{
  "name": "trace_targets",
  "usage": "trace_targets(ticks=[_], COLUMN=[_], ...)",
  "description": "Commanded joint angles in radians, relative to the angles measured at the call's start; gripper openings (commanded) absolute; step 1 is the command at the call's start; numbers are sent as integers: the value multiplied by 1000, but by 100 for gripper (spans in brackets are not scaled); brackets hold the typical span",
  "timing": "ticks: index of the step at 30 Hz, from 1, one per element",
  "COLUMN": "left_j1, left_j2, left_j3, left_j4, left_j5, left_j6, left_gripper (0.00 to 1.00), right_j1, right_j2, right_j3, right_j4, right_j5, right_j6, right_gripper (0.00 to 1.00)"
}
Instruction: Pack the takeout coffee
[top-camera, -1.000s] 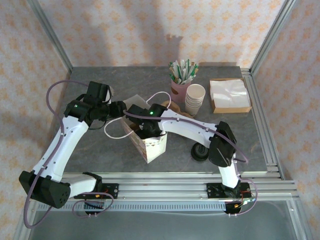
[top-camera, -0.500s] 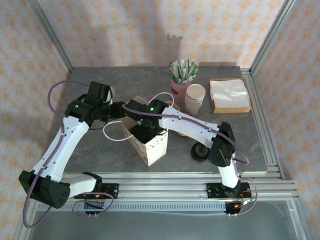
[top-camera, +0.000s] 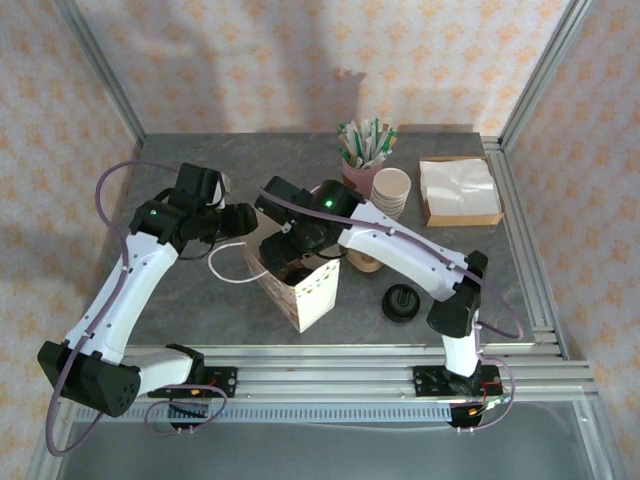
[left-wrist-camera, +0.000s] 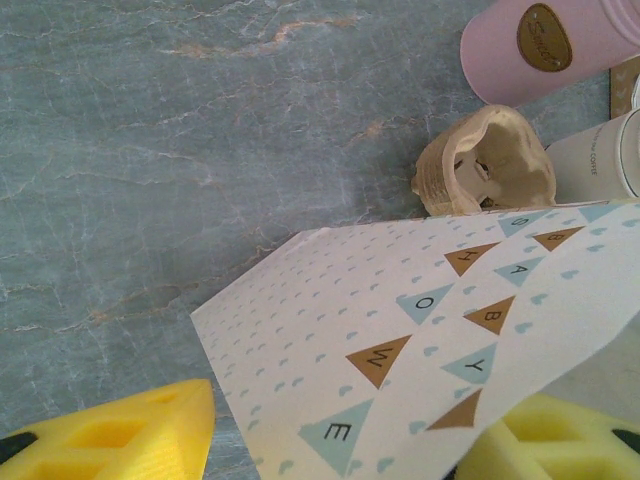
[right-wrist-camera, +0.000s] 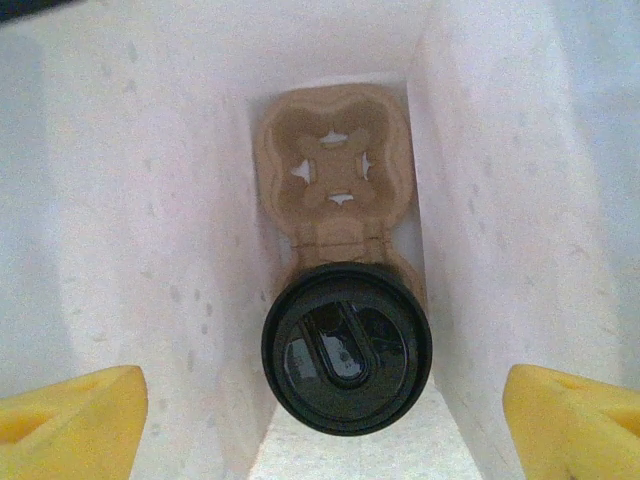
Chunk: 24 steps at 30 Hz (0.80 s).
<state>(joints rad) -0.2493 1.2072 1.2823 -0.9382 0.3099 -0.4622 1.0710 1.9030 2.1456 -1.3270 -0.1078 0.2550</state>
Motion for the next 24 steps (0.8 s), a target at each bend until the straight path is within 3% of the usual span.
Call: trace_targets(ticks=[1, 14, 24], left_j1=[-7, -7, -7], left_j2=[-12, -27, -27], left_j3=[40, 46, 92], left_j4=[-40, -41, -37], left_j5=[-10, -4, 38], left_j6=[4, -5, -23], left_gripper=[59, 61, 65], right_j1=[7, 10, 10], right_j2=[-45, -90, -159], right_j3=[58, 127, 104], right_j4=[-70, -39, -34], right_j5=[58, 36, 106], right_j6=[6, 0, -10], right_gripper=[91, 89, 86])
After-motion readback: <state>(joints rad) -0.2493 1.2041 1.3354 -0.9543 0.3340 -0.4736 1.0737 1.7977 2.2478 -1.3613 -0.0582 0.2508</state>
